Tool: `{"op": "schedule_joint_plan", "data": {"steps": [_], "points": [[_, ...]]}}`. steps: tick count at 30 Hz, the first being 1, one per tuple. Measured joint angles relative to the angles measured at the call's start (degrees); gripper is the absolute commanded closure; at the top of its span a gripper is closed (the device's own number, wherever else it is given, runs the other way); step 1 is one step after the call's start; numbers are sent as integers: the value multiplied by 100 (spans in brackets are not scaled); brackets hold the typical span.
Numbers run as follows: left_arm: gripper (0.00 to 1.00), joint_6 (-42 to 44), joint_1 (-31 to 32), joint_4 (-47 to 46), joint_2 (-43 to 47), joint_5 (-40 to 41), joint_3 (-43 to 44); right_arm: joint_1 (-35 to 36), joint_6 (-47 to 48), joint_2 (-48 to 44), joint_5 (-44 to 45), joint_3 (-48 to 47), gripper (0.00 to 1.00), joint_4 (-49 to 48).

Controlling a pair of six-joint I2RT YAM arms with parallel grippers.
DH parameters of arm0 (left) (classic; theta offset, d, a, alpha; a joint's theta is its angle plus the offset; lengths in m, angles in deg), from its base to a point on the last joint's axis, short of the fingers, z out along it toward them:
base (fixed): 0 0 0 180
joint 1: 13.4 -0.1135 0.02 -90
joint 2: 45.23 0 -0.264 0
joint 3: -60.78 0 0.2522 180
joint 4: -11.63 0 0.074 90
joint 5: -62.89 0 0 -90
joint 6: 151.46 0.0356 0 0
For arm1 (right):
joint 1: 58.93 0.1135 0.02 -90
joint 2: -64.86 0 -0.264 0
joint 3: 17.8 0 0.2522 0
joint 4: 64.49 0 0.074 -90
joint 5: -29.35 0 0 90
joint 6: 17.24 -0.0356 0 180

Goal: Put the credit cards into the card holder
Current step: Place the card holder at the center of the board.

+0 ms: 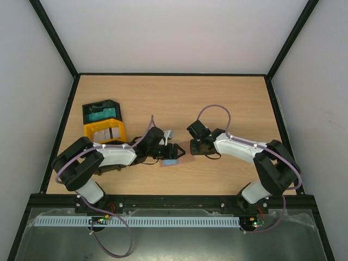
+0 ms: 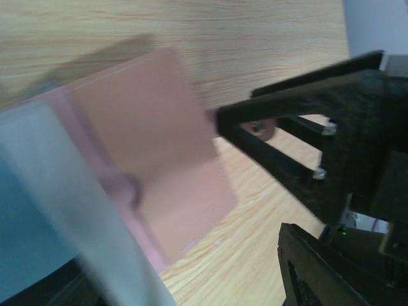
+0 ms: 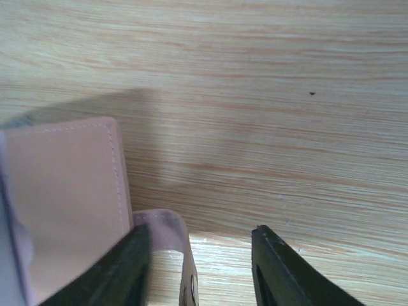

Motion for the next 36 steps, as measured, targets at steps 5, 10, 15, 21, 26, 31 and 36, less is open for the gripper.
{"op": "schedule_joint_plan", "data": {"steps": [5, 10, 15, 21, 26, 31, 36], "points": [[40, 236, 254, -42, -175, -66, 391, 0, -254, -365, 142, 55, 44, -103], [46, 345, 302, -70, -446, -105, 605, -2, -680, -872, 570, 223, 43, -125], [54, 382, 302, -55, -850, -98, 807, -2, -1113, -1399, 946, 422, 45, -138], [66, 507, 328, 317, -1224, 195, 1191, -2, -1250, -1683, 997, 494, 47, -155], [67, 634, 442, 855, -1346, 669, 1416, -2, -1237, -1556, 833, 494, 49, -216], [63, 726, 509, 1106, -1263, 898, 1462, -2, -1202, -1375, 619, 490, 49, -363], [58, 809, 509, 1759, -1010, 927, 1626, -2, -1075, -1270, 315, 365, 54, -455]]}}
